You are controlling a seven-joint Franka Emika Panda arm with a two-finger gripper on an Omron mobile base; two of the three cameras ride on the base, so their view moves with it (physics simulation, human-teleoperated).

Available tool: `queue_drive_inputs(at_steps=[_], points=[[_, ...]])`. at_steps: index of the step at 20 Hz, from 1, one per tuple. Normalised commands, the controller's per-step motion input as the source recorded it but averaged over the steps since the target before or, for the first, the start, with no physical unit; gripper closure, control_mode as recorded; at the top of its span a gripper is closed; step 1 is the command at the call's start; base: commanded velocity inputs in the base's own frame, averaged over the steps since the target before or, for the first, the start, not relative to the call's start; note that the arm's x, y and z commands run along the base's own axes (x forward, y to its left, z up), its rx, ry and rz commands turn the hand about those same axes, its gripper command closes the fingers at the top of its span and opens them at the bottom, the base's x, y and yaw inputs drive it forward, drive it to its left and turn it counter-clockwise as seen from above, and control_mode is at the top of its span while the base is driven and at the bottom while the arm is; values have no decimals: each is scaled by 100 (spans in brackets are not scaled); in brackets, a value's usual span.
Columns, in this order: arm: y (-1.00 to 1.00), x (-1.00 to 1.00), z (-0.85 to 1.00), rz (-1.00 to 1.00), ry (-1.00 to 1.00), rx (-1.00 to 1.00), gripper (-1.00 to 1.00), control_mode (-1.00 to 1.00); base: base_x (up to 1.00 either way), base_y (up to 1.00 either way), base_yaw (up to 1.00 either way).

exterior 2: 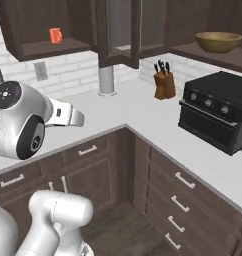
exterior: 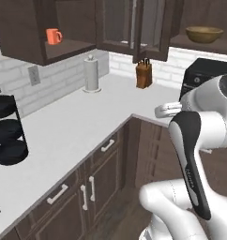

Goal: Gather all objects into one cabinet and sort the glasses and bowls to opposite sides.

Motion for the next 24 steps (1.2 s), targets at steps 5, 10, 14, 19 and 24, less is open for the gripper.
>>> queue_drive_inputs(at_steps=[5, 10, 14, 19, 24], points=[[0, 0, 0, 0, 0, 0, -100, 100, -2, 64, 39], [0, 0, 0, 0, 0, 0, -100, 100, 76, 19, 19], [0, 0, 0, 0, 0, 0, -100, 100, 92, 3, 18], [0, 0, 0, 0, 0, 0, -100, 100, 68, -17, 16], [0, 0, 0, 0, 0, 0, -100, 100, 42, -29, 10]])
